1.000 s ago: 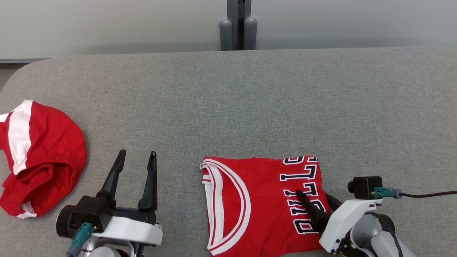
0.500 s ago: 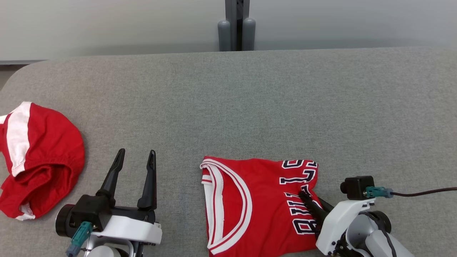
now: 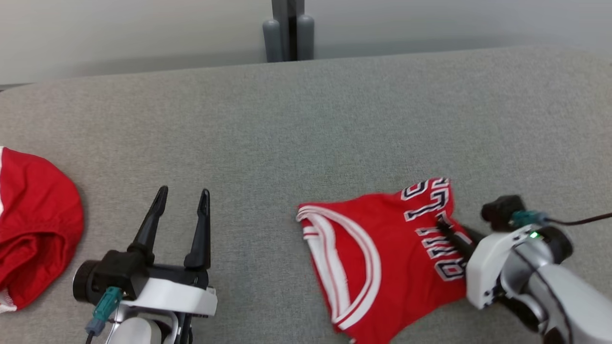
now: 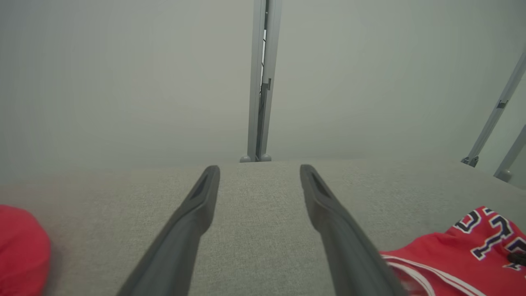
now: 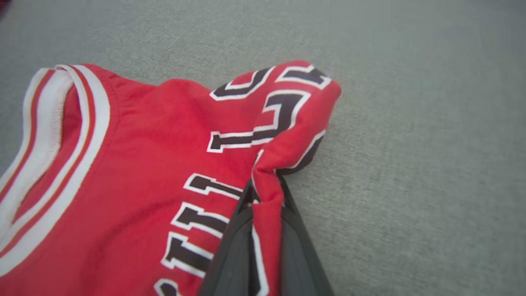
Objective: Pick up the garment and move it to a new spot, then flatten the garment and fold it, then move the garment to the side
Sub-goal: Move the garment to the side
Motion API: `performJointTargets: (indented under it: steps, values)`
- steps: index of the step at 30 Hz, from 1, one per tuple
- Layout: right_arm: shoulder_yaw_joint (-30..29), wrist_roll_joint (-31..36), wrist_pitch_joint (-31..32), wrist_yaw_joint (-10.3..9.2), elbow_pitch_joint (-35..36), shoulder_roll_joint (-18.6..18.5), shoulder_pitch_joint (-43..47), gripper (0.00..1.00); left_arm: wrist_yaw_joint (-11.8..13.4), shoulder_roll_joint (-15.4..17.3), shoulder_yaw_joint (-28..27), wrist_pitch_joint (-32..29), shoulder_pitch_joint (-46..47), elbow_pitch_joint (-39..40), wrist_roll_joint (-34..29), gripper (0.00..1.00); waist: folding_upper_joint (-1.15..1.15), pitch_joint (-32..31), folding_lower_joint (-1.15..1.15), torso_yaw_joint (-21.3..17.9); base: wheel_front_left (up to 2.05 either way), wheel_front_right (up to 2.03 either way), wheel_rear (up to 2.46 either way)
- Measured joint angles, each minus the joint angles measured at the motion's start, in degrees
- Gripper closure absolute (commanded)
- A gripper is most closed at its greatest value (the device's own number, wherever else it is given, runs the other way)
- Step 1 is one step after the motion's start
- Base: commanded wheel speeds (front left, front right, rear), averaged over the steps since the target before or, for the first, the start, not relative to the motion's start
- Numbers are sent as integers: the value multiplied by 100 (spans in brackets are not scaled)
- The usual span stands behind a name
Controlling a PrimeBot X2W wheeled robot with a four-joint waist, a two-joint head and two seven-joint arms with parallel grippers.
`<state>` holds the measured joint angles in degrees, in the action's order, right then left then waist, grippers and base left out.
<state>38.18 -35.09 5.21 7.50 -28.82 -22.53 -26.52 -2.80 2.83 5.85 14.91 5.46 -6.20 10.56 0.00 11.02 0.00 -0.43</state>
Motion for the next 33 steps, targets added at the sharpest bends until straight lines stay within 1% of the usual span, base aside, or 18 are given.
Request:
performJointTargets:
  steps: [4,8,15,16,19,24,30,33]
  values:
    - [-86,-12,-73,0,-19,-448,-358,100,-24,-2,15,-1,217,45,-14,0,0,282,0,-100,0,0,0]
    - [-296,14,-169,0,-114,-816,-664,100,-74,-4,85,0,483,120,-58,0,0,654,0,-194,0,0,0]
    - [-794,327,-332,1,-406,-1553,-1015,100,-126,-4,316,0,1104,200,-143,0,0,1424,0,-279,0,0,0]
    - [-794,327,-332,1,-406,-1553,-1015,100,-126,-4,316,0,1104,200,-143,0,0,1424,0,-279,0,0,0]
    - [-1126,570,-356,1,-597,-1817,-1138,100,-125,-3,388,0,1330,241,-140,0,0,1738,0,-269,0,0,0]
    - [-1897,1505,-336,1,-1010,-2102,-1418,100,-118,-2,445,0,1521,313,-83,0,0,2146,0,-215,0,0,0]
    - [-2785,2662,-108,1,-1232,-2086,-1582,100,-121,-2,438,0,1607,328,-79,0,0,2434,0,-102,0,0,0]
    - [-3229,3222,-27,2,-1218,-2053,-1588,100,-125,-4,460,2,1640,350,-56,0,0,2517,0,-32,0,0,0]
